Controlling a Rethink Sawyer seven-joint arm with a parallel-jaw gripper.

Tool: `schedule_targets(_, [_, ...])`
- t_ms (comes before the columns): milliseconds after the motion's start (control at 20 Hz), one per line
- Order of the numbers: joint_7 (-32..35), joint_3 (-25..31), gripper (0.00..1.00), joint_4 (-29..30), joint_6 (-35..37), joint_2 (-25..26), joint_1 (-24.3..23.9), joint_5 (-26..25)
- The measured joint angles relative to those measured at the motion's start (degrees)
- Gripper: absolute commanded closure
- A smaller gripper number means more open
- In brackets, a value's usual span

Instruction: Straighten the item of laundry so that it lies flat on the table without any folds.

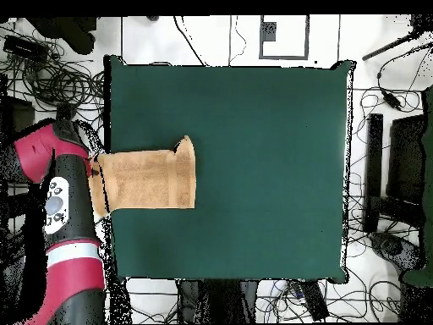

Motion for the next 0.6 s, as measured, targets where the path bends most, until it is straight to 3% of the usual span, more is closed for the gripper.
schedule_targets(600, [0.00, 0.12, 1.00, 2.78, -4.83, -3.54, -1.40, -0.01])
